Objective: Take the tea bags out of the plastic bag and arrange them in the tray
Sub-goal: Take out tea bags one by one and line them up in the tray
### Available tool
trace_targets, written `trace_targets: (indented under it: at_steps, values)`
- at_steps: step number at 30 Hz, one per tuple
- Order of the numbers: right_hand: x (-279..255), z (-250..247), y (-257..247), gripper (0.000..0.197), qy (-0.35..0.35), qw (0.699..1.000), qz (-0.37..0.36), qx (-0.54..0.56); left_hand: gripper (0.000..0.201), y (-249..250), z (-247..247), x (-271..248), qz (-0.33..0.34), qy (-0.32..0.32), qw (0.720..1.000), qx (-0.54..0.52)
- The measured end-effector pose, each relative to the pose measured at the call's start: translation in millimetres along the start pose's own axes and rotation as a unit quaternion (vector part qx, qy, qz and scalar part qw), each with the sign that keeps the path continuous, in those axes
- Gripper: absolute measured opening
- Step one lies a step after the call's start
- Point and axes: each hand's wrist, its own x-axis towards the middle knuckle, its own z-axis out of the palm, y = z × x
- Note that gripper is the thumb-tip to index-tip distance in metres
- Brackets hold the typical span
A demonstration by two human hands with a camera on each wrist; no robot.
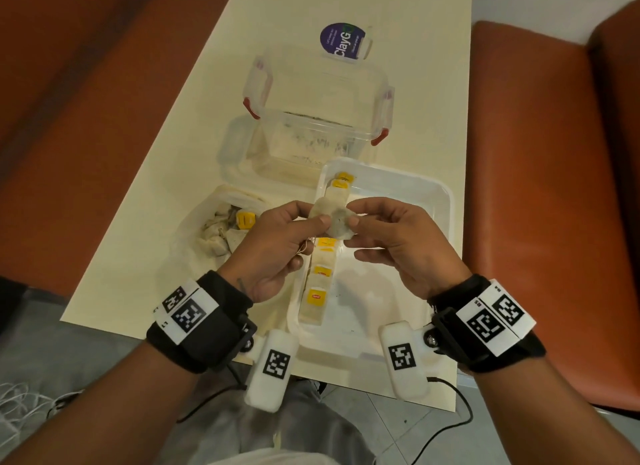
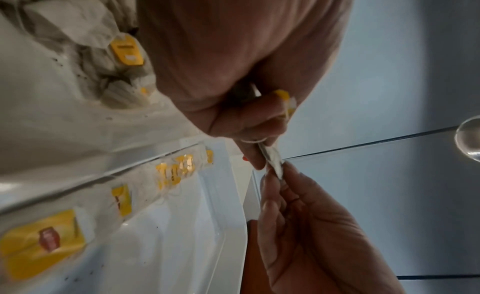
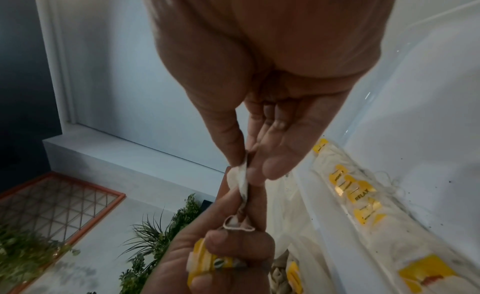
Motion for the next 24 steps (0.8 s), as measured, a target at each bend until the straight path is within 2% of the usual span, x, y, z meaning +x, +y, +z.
trace_targets:
  at_steps: [3, 6, 8, 11, 14, 17, 20, 24]
  values:
    - [4, -3, -3, 0.02, 0.025, 0.999, -0.01, 0.032, 0.01, -3, 2, 0, -0.026, -0.016, 0.999, -0.009]
    - [5, -2, -6, 0.025, 0.031, 0.997, -0.023, 0.071, 0.015, -8, 6, 2, -0.056, -0.028, 0.996, -0.07]
    - [5, -3, -10, 0.028, 0.034, 0.997, -0.04, 0.054, 0.023, -10, 9, 3, -0.069, -0.04, 0.992, -0.095]
    - [8, -12, -22, 0.028, 0.061, 0.992, -0.097, -0.049, 0.032, -12, 8, 5, -0.048, -0.033, 0.997, -0.045]
    - [10, -21, -37, 0.028, 0.045, 0.963, -0.117, -0.24, 0.04, -8, -2, 10, 0.02, -0.02, 0.999, 0.044]
    - [10, -23, -50, 0.03, -0.011, 0.937, -0.107, -0.332, 0.045, 5, -7, 14, 0.071, -0.082, 0.989, 0.103]
    - [15, -25, -62, 0.031, -0.017, 0.926, -0.112, -0.359, 0.035, 16, 2, 21, 0.095, -0.156, 0.972, 0.148]
    - [26, -30, -62, 0.028, -0.003, 0.947, -0.115, -0.301, 0.005, 20, 14, 36, 0.109, -0.129, 0.97, 0.176]
